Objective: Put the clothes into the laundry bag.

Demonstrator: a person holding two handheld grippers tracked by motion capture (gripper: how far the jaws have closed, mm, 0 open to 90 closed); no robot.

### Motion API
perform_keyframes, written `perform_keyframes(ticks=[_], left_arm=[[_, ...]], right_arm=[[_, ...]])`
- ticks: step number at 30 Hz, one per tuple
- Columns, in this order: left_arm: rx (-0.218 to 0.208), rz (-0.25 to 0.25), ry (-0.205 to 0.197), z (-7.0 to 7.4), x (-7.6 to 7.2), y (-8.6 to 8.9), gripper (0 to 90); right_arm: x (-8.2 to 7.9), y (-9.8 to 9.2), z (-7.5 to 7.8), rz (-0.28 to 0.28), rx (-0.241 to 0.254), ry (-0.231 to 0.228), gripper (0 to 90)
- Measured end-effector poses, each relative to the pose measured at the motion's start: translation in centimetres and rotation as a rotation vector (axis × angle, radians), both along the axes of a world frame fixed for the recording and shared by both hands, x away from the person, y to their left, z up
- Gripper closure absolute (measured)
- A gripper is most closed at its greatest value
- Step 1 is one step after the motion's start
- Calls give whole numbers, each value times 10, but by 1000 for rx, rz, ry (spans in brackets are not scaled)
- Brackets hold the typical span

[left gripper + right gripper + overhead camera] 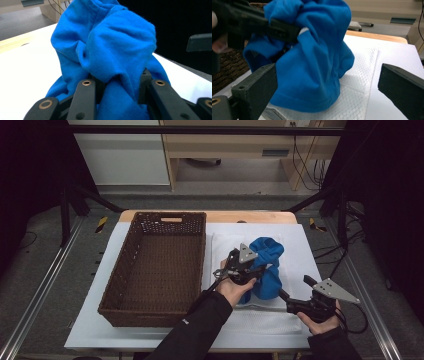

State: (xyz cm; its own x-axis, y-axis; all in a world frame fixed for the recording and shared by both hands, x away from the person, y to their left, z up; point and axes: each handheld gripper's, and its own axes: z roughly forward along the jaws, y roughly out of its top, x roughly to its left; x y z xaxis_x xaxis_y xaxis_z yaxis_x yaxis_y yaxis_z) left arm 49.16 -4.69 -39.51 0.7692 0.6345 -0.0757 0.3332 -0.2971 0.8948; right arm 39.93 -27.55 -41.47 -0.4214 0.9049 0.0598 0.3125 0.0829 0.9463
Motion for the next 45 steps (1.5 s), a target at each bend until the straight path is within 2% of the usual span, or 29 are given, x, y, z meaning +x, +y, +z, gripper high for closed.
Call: perform_keyframes(ticks=[1, 4, 11, 12, 17, 18, 24, 30, 31, 32, 36, 40, 45], left_arm=[[0, 0, 0, 0, 0, 0, 689], [4, 2, 20, -12, -2, -1, 682], [9, 8, 14, -24, -5, -2, 673], [-2, 11, 21, -28, -6, -2, 672], [14, 26, 32, -37, -5, -1, 659], [32, 31, 32, -42, -6, -1, 656], [38, 34, 39, -53, -8, -1, 643], [13, 45, 52, -66, -10, 1, 626], [21, 46, 44, -68, -10, 2, 620], [31, 47, 25, -71, -11, 3, 607], [1, 48, 25, -76, -11, 8, 573], [-1, 49, 10, -77, -13, 11, 531], [-3, 50, -12, -71, -19, 14, 355]], right_arm=[[0, 0, 0, -1, 1, 0, 31], [0, -1, 0, -2, 5, 0, 31], [0, 0, 0, -6, 4, 4, 31], [0, -1, 0, -6, 5, 5, 32], [0, -2, 0, -11, 5, 3, 33], [0, -3, 0, -13, 7, 3, 35], [1, -4, -1, -15, 7, 5, 36], [2, -6, -1, -16, 10, 8, 36], [2, -6, -1, -17, 9, 7, 36], [2, -6, -1, -17, 10, 8, 36], [2, -6, -1, -19, 12, 10, 37], [3, -5, -2, -19, 7, 13, 37], [3, -5, -1, -19, 18, 9, 38]])
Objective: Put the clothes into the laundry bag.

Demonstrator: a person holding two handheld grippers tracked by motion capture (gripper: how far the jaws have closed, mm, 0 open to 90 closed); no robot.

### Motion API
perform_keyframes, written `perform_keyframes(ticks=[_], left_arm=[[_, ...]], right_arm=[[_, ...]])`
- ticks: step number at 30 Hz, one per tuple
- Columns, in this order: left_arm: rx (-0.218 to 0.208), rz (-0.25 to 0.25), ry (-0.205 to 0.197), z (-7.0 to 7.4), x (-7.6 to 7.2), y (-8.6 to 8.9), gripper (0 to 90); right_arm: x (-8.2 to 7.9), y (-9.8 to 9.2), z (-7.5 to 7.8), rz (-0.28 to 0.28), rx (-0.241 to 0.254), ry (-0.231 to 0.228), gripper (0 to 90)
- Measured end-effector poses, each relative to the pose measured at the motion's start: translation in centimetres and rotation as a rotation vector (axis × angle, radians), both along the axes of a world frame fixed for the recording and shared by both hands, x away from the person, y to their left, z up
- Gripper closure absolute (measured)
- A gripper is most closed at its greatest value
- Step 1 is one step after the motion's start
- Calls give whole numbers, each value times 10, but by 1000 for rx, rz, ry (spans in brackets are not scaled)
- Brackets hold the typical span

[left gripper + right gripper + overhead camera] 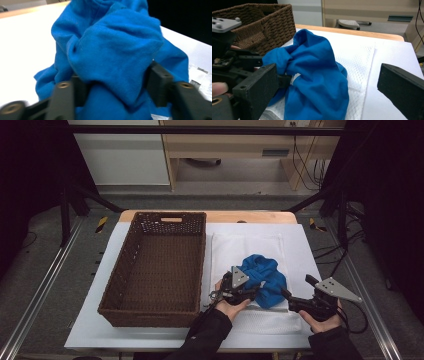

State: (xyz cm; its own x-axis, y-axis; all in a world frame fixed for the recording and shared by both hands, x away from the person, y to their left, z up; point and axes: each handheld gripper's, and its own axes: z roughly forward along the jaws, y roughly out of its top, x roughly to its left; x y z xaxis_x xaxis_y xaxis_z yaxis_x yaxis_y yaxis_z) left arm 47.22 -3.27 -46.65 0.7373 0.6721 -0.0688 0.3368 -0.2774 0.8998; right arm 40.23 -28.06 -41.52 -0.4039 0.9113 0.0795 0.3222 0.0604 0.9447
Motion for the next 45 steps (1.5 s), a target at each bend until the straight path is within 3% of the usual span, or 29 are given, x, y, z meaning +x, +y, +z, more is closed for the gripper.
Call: perform_keyframes(ticks=[3, 9, 13, 19, 23, 28, 31, 33, 35, 36, 41, 44, 45], left_arm=[[-4, -14, 10, 10, -8, 4, 282], [-15, -15, -21, 23, -25, 18, 273], [-39, -31, -20, 23, -37, 27, 263], [-34, -68, -28, 20, -55, 35, 251], [-31, -63, -42, 21, -65, 39, 252], [-25, -45, -25, 17, -55, 37, 258], [-34, -22, -33, 14, -41, 32, 337], [-55, -20, -2, 13, -29, 25, 350], [-15, -7, -14, 11, -19, 16, 352], [-4, -9, 3, 9, -13, 11, 347], [61, -17, 41, -2, -3, 3, 225], [47, -6, 72, -1, -10, 7, 96], [46, 8, 64, 1, -14, 8, 36]], right_arm=[[0, 0, 1, 3, 5, 1, 37], [0, 0, 4, 0, 26, -7, 38], [2, 1, 6, 5, 21, -5, 40], [6, 7, 11, 23, 21, -8, 41], [10, 14, 12, 41, 22, 2, 48], [14, 21, 14, 55, 23, 11, 49], [14, 20, 14, 45, 20, 11, 51], [15, 17, 12, 29, 16, 17, 53], [16, 13, 9, 15, 15, 22, 53], [16, 11, 8, 9, 12, 25, 53], [15, 4, 2, -1, 19, 40, 50], [14, 2, 1, -5, 22, 39, 43], [14, 1, 1, -7, 25, 37, 41]])
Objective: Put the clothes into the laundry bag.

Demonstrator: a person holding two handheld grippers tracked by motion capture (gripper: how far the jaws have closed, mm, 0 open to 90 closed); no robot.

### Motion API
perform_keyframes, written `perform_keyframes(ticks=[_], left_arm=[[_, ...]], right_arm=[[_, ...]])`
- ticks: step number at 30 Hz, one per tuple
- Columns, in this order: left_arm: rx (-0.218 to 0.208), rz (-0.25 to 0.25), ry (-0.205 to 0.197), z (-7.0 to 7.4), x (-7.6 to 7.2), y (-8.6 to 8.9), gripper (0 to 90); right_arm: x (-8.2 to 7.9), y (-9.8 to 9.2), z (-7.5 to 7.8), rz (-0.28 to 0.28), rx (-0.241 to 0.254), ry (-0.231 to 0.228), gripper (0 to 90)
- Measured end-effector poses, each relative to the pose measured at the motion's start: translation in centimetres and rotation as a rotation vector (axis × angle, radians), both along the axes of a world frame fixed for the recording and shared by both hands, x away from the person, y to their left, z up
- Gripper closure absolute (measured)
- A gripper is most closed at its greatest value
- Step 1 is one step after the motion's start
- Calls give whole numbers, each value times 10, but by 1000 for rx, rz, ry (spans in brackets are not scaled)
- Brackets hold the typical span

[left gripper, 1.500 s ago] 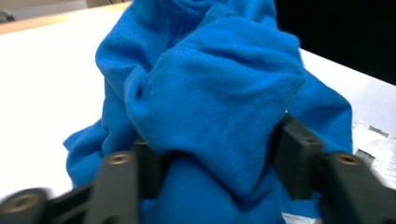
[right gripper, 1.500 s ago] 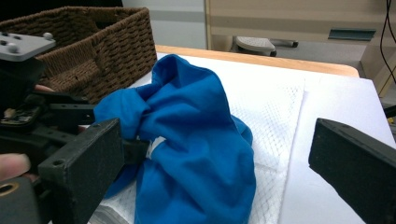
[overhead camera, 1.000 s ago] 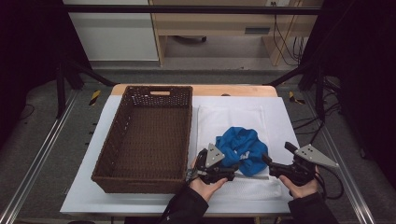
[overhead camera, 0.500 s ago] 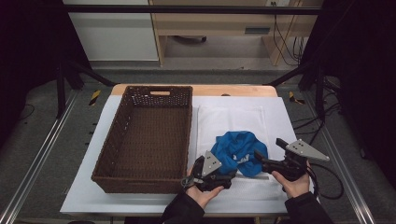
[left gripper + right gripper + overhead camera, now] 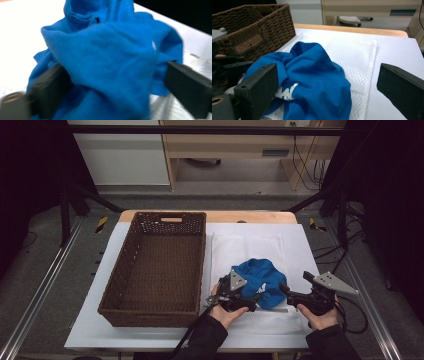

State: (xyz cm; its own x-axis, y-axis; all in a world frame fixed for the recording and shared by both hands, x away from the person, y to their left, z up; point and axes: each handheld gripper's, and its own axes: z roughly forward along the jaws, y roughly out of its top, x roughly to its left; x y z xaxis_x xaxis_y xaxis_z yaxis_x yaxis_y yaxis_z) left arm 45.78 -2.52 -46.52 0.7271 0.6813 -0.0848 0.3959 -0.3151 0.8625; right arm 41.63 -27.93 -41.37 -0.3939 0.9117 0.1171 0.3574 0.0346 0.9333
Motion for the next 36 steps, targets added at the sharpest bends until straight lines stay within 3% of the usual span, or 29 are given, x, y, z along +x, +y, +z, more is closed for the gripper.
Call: perform_keyframes(ticks=[1, 4, 8, 12, 15, 20, 24, 32, 34, 36], left_arm=[[0, 0, 0, 0, 0, 0, 10], [3, 44, -104, 16, -18, 5, 0], [11, 35, -139, 28, -32, 13, 0], [23, 17, -121, 26, -44, 21, 14], [3, -17, -91, 21, -54, 24, 24], [25, -57, -84, 8, -72, 30, 30], [16, -60, -70, -2, -82, 37, 38], [21, -58, -30, -20, -86, 42, 45], [15, -59, -14, -24, -85, 45, 56], [19, -55, -12, -26, -85, 46, 63]], right_arm=[[0, 0, 1, 0, 5, 0, 37], [-2, 2, 4, 6, 10, -14, 35], [-3, 4, 6, 16, 10, -19, 36], [0, 8, 8, 31, 21, -14, 39], [5, 14, 9, 46, 24, -5, 40], [13, 30, 7, 69, 0, 21, 39], [23, 43, 2, 90, -14, 62, 38], [48, 76, -19, 126, -47, 172, 41], [52, 81, -25, 131, -62, 200, 40], [56, 86, -33, 130, -109, 232, 42]])
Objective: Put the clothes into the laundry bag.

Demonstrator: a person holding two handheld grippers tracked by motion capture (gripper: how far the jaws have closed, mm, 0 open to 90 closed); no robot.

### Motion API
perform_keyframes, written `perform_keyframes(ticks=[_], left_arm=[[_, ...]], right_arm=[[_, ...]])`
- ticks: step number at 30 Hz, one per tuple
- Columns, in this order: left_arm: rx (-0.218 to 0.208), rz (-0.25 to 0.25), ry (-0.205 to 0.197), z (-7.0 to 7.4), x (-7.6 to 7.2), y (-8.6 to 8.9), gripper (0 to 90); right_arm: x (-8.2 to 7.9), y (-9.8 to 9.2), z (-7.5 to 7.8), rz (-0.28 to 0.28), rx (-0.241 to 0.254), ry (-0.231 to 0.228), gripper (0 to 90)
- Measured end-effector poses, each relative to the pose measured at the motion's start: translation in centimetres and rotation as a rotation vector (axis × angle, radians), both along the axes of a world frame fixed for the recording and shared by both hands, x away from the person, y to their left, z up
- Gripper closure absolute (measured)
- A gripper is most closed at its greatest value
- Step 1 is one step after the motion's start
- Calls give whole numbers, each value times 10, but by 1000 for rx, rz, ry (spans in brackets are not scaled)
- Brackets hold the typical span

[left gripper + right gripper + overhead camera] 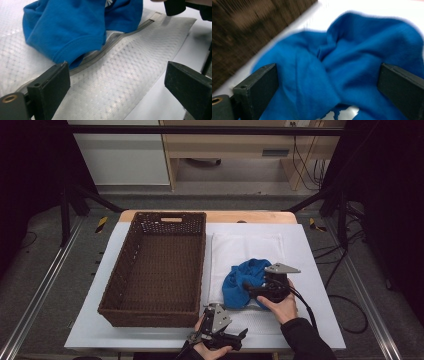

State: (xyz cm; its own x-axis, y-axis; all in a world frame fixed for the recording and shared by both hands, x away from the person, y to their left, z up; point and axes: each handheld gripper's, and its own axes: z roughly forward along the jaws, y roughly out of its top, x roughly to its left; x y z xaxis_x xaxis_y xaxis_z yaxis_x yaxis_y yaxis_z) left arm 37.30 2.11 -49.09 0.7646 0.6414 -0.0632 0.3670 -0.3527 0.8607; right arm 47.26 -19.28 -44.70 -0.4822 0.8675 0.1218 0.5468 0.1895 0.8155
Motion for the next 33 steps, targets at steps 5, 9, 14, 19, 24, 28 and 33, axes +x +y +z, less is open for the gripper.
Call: perform_keyframes(ticks=[5, 9, 14, 19, 24, 28, 33], left_arm=[[-3, 11, 7, -2, 2, 5, 72], [-3, 9, 10, -3, 2, 5, 76], [-1, 10, 15, -4, 3, 5, 76], [0, 10, 19, -4, 4, 4, 78], [-3, 8, 22, -4, 5, 2, 79], [-9, 6, 14, 0, 5, 2, 81], [-8, -4, 5, 5, 6, 0, 89]], right_arm=[[4, 5, -14, 8, -73, 55, 62], [8, 5, -26, 13, -114, 107, 120], [7, 7, -28, 36, -134, 112, 381], [5, 4, -23, 72, -78, 148, 689], [4, -4, -16, 83, -44, 159, 755], [-2, -18, -2, 59, -21, 108, 761], [-15, -50, 18, -5, -19, 27, 760]])
